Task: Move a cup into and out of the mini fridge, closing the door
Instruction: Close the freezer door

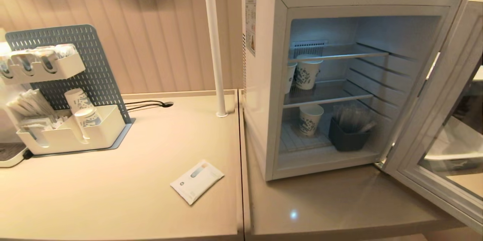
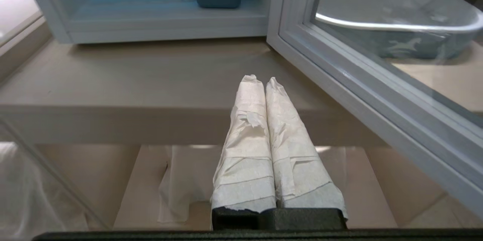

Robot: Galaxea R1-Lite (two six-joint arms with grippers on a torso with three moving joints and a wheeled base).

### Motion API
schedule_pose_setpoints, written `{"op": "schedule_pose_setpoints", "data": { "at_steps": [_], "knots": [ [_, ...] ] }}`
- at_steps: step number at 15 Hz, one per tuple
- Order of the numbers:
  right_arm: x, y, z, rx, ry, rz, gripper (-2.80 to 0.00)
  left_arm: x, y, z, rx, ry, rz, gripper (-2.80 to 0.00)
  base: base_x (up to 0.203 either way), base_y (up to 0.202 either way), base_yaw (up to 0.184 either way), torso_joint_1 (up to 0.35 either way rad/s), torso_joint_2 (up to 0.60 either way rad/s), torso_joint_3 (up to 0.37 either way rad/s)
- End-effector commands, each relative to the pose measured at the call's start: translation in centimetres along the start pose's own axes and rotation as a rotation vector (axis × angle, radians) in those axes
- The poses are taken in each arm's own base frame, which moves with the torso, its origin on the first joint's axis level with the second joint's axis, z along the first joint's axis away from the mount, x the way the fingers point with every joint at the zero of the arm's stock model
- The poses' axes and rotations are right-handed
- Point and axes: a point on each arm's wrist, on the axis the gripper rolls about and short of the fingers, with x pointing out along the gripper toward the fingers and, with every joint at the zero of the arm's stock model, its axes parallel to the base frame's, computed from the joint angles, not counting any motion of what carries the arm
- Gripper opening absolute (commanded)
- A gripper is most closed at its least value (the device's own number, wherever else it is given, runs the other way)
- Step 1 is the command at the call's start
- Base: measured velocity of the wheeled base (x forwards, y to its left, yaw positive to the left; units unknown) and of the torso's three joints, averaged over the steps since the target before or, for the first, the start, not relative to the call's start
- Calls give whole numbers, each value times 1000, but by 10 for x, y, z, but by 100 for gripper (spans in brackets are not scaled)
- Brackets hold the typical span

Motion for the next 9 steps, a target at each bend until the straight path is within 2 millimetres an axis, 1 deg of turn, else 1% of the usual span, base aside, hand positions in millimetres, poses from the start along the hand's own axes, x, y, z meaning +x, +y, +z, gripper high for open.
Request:
{"op": "schedule_pose_setpoints", "data": {
  "at_steps": [1, 2, 3, 6, 9],
  "knots": [
    [0, 0, 0, 0, 0, 1, -280, 0, 0, 0, -1, 0, 0, -280, -194, 0, 1, 2, 5, 2],
    [0, 0, 0, 3, -1, -1, -280, 0, 0, 0, -1, 1, 0, -280, -191, 0, 1, -6, 4, -1],
    [0, 0, 0, 11, -1, -5, -280, 0, 0, 0, -1, 1, 0, -280, -88, 7, -18, -2, 2, 3],
    [3, 0, 1, 8, -68, -7, -280, 0, 0, 0, -1, 0, 0, -280, 0, 0, 0, 0, 0, 0],
    [3, 0, 0, 13, -59, -7, -280, 0, 0, 0, -1, 0, 0, -280, 0, 0, 0, 0, 0, 0]
  ]
}}
